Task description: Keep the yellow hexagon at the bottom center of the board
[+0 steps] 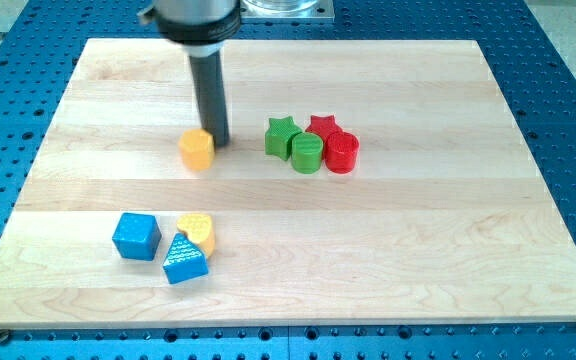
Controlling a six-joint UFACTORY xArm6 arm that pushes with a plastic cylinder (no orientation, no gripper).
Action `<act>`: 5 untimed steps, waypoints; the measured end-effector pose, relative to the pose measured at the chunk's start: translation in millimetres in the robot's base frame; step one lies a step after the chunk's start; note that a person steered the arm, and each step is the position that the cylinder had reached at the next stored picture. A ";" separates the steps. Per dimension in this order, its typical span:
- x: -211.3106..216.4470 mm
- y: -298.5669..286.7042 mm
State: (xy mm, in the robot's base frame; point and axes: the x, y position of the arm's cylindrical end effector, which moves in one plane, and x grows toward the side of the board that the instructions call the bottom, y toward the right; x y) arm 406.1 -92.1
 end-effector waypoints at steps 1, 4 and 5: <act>-15.2 -20.9; 99.8 20.0; 99.8 40.3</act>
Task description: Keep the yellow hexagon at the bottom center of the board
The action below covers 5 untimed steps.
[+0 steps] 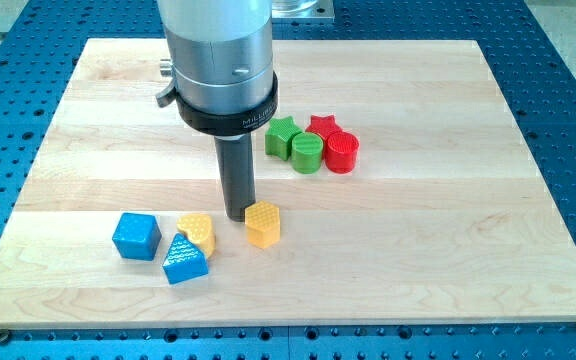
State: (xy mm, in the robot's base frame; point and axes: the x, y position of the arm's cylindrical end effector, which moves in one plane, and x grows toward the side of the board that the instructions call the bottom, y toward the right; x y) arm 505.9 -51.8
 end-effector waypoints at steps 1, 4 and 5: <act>0.6 -5.3; 61.9 163.9; 70.8 124.2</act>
State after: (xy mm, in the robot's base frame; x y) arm 576.7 72.5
